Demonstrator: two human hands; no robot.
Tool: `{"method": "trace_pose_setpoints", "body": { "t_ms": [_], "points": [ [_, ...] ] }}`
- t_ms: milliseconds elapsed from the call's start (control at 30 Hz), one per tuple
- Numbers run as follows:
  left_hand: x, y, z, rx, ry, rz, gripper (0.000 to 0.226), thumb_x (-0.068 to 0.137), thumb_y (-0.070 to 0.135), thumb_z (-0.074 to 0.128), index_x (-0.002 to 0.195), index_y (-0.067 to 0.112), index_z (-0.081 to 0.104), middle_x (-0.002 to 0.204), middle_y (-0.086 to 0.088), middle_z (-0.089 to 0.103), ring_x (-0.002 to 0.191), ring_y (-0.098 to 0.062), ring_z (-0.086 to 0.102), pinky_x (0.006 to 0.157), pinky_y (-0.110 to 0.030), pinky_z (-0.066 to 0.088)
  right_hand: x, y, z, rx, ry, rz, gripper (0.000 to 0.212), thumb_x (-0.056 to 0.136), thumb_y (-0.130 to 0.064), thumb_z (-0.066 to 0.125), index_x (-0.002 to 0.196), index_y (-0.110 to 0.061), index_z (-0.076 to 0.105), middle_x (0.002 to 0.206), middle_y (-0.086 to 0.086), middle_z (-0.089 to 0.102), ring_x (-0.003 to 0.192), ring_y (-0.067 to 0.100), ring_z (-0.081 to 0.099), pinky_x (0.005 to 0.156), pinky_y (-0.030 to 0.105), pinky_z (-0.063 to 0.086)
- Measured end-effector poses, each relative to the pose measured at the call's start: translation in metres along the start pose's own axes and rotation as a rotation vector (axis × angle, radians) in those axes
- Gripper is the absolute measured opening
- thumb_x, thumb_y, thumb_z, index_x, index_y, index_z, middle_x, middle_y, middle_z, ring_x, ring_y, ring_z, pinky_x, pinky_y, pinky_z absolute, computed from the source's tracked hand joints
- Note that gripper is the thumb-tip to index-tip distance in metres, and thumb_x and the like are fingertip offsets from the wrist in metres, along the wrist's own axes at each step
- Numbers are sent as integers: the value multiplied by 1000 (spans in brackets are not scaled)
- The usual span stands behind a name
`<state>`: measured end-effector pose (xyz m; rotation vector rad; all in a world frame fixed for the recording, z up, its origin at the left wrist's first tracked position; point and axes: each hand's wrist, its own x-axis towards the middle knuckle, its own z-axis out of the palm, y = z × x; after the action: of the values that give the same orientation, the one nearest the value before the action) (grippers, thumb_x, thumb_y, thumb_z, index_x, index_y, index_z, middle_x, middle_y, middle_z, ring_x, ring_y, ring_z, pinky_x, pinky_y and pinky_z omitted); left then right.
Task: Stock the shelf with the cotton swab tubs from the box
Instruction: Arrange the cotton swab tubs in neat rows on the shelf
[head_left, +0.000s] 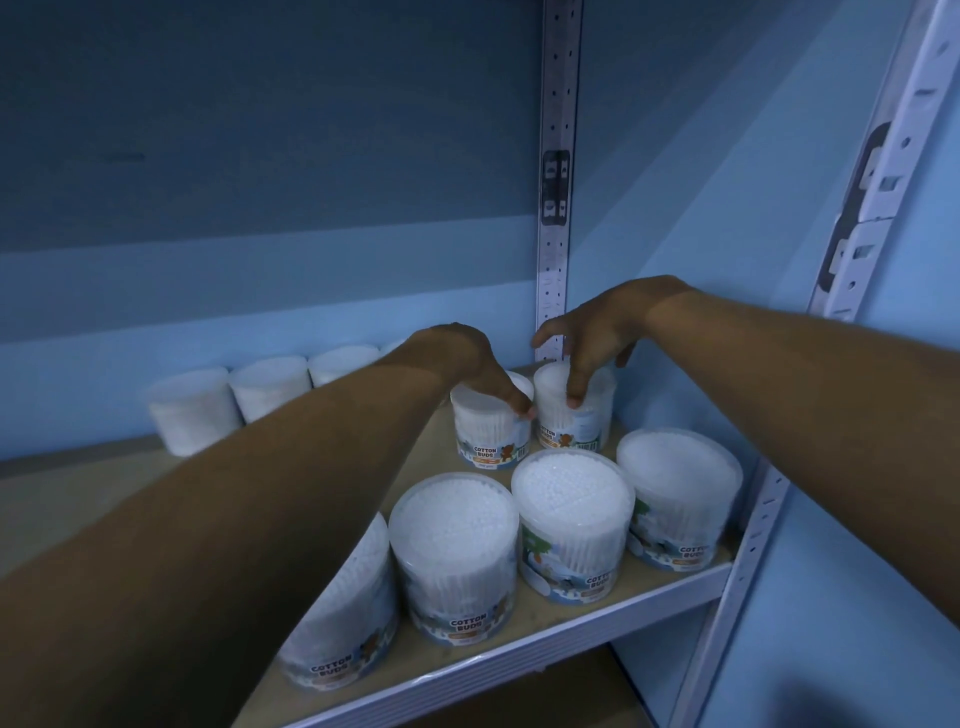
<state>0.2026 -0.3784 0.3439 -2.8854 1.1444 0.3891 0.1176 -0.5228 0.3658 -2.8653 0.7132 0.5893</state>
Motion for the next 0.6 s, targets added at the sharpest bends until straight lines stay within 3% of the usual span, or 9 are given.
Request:
{"method": "trace_pose_setpoints", "body": {
  "t_ms": [200,333,467,600],
  "points": [
    [11,-4,-6,-105,-84,67,102,63,64,84,143,15,46,144,-5,50,123,-30,56,95,-39,56,-4,-7,2,-11,41,68,87,71,-63,80,142,-23,49,141,4,49,104,33,66,87,43,60],
    [14,-5,-6,-107,-99,123,96,63,52,89,142,18,48,139,-3,53,120,-29,57,93,-39,58,1,-8,5,-29,67,80,80,66,-64,83,128,-18,59,125,7,61,90,29,70,79,41,63],
    [17,-6,-4,-79,-87,131,89,62,52,89,136,15,56,134,-4,56,113,-28,61,89,-38,60,-1,-8,4,-39,58,78,77,67,-56,86,129,-19,61,127,8,61,95,32,70,82,43,62],
    [18,-6,-1,-110,-70,108,86,59,55,90,126,11,60,125,-6,61,106,-28,64,84,-38,61,-2,-7,3,-25,50,57,90,68,-45,90,144,-25,46,139,4,52,114,31,61,90,44,59]
  ]
}}
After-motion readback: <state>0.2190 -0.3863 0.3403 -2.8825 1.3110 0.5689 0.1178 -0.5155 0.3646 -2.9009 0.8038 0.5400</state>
